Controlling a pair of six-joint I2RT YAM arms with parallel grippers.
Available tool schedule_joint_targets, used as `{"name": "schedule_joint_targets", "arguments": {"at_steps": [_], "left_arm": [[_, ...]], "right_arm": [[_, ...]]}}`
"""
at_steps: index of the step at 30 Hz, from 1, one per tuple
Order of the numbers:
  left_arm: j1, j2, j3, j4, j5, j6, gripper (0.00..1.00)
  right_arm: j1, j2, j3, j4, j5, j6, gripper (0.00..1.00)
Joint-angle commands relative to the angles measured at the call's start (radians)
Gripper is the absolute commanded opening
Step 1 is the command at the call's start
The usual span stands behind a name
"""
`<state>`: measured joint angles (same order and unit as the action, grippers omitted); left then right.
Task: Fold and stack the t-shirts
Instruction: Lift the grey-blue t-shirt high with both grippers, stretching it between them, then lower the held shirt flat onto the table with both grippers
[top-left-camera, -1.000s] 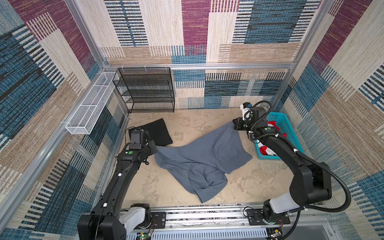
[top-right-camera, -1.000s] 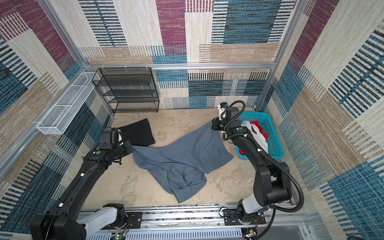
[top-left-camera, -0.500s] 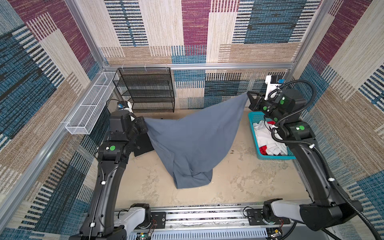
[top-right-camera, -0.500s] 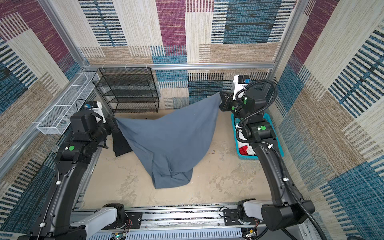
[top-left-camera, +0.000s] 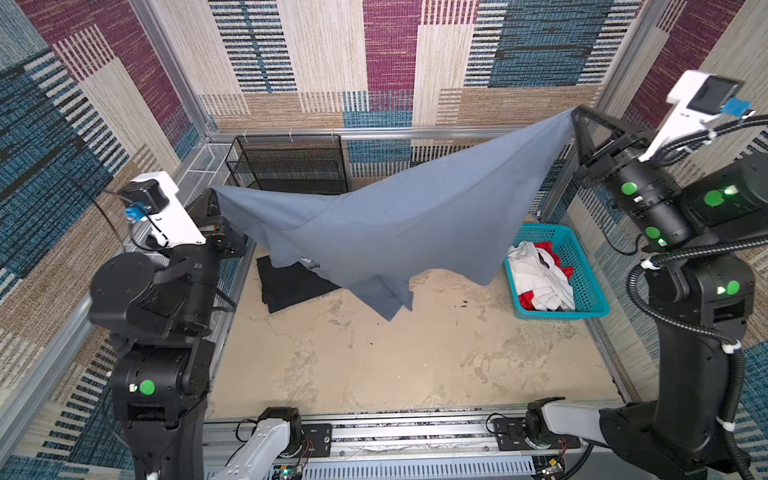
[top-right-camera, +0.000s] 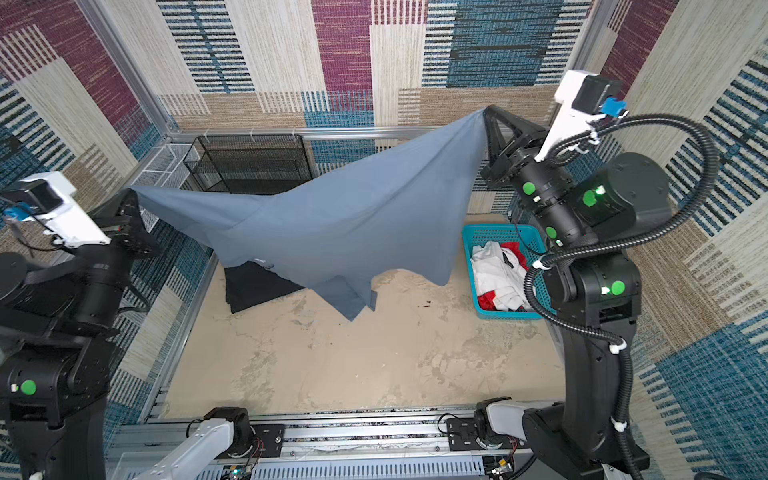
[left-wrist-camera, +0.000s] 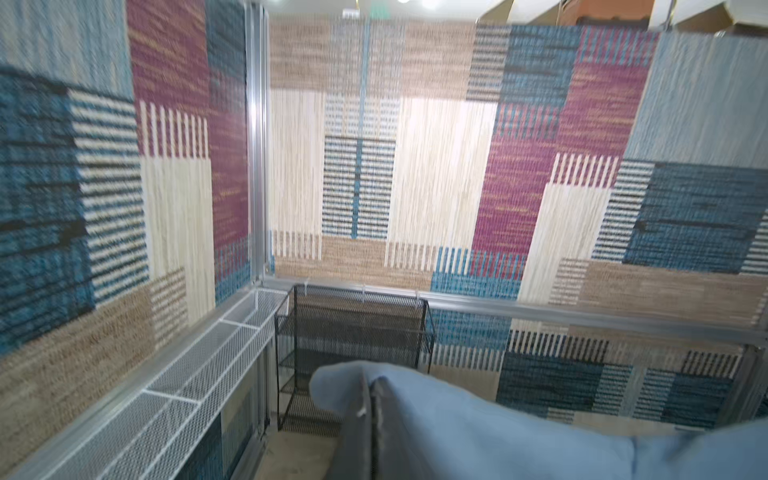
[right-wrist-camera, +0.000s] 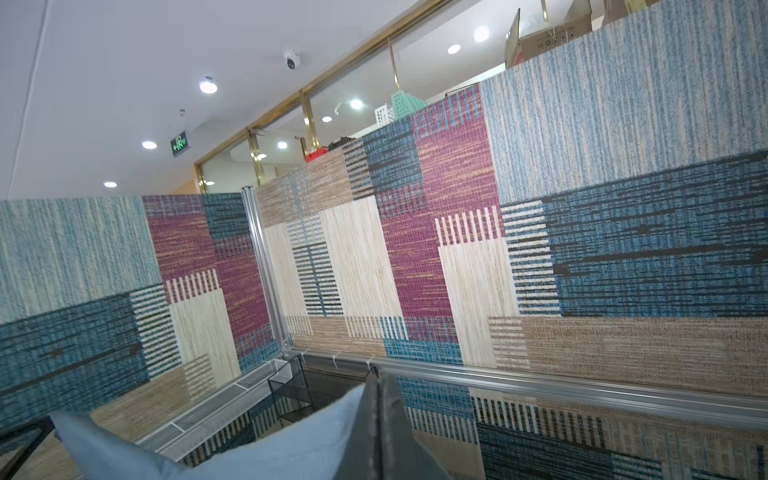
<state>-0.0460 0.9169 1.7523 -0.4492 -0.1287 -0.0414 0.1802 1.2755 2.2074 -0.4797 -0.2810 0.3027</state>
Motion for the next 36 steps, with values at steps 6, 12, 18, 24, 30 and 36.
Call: {"name": "schedule_joint_targets", "arguments": {"at_steps": [6, 12, 18, 24, 30, 36], "left_arm": [[0.001, 0.008, 0.179, 0.114, -0.074, 0.057, 0.0], [-0.015, 0.084, 0.333, 0.132, -0.132, 0.062, 0.0], [-0.049, 0.212, 0.376, 0.133, -0.189, 0.104, 0.0], [-0.048, 0.327, 0.194, 0.213, -0.189, 0.089, 0.0], [-0.048, 0.384, -0.206, 0.467, -0.143, 0.007, 0.0], [-0.051, 0.385, -0.657, 0.816, -0.083, -0.112, 0.0]], "right_arm": [[0.0, -0.03, 0.141, -0.062, -0.013, 0.032, 0.0], [0.001, -0.03, 0.154, -0.059, 0.029, 0.027, 0.0], [0.001, -0.005, 0.084, -0.085, 0.144, -0.004, 0.0], [0.0, -0.057, -0.255, -0.014, 0.285, -0.061, 0.0], [0.0, -0.13, -0.783, 0.247, 0.337, -0.058, 0.0], [0.0, -0.078, -1.117, 0.445, 0.341, -0.034, 0.0]]}}
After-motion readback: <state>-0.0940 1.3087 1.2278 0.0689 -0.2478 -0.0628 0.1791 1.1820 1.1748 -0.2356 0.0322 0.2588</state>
